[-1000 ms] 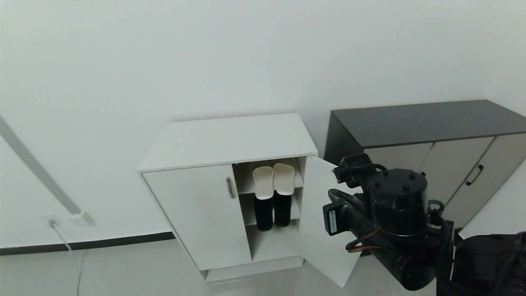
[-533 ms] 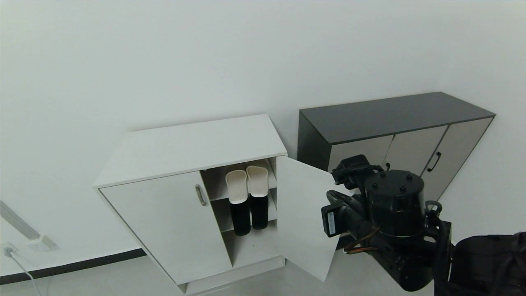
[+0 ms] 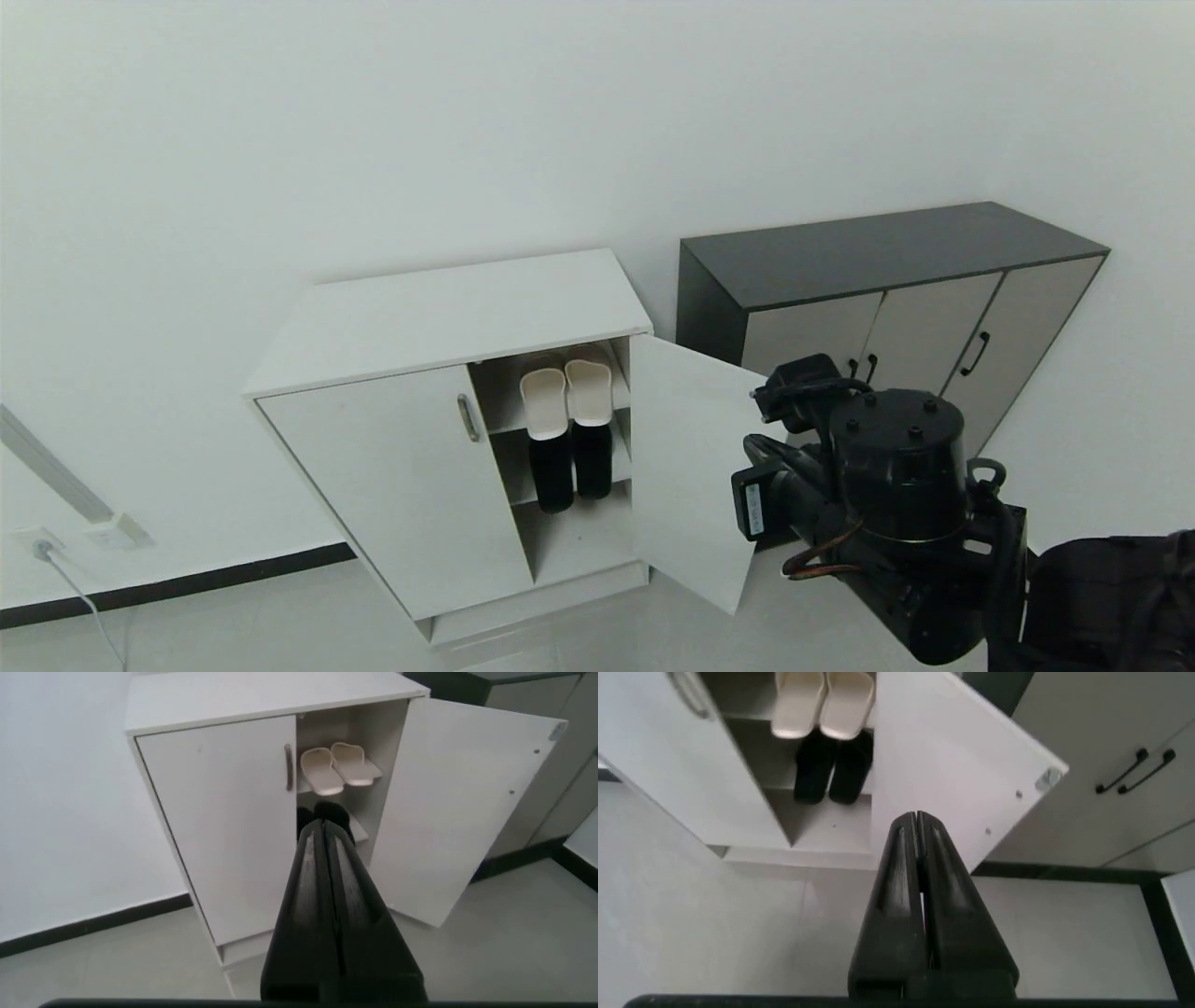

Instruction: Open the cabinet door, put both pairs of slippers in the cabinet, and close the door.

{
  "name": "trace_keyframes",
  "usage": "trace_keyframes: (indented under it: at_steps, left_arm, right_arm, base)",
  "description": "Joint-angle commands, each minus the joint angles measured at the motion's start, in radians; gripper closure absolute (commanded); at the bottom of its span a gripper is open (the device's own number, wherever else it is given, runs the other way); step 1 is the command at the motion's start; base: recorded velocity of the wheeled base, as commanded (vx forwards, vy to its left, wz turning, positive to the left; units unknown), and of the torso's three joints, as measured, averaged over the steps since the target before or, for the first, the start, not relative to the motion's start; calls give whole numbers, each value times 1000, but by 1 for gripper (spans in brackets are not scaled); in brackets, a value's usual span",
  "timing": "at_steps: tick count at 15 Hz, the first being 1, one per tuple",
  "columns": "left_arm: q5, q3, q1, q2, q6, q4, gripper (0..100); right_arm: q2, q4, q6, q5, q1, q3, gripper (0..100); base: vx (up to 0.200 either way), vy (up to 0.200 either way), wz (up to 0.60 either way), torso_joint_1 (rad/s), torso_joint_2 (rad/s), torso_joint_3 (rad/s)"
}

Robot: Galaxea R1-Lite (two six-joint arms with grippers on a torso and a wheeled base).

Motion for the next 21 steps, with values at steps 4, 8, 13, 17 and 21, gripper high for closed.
trace_keyframes:
  at_steps: [4, 8, 13, 17, 21]
  left_arm:
    - [0, -1, 0, 0, 0, 1, 100]
    - [0, 0, 0, 0, 0, 1, 100]
    - [0, 0, 0, 0, -2, 1, 100]
    - [0, 0, 0, 0, -2, 1, 100]
    - [0, 0, 0, 0, 0, 1, 100]
  right_arm:
    - [13, -1, -7, 0, -40, -11, 100]
    - [49, 10, -22, 38, -130, -109, 100]
    - [177, 138, -36, 181, -362, -394, 100]
    - [318, 244, 10, 274, -483, -626, 100]
    - [472, 324, 53, 345, -542, -805, 100]
  base:
    - [0, 0, 0, 0, 0, 0]
    - [0, 0, 0, 0, 0, 0]
    - [0, 0, 0, 0, 0, 0]
    - [0, 0, 0, 0, 0, 0]
    - [0, 0, 0, 0, 0, 0]
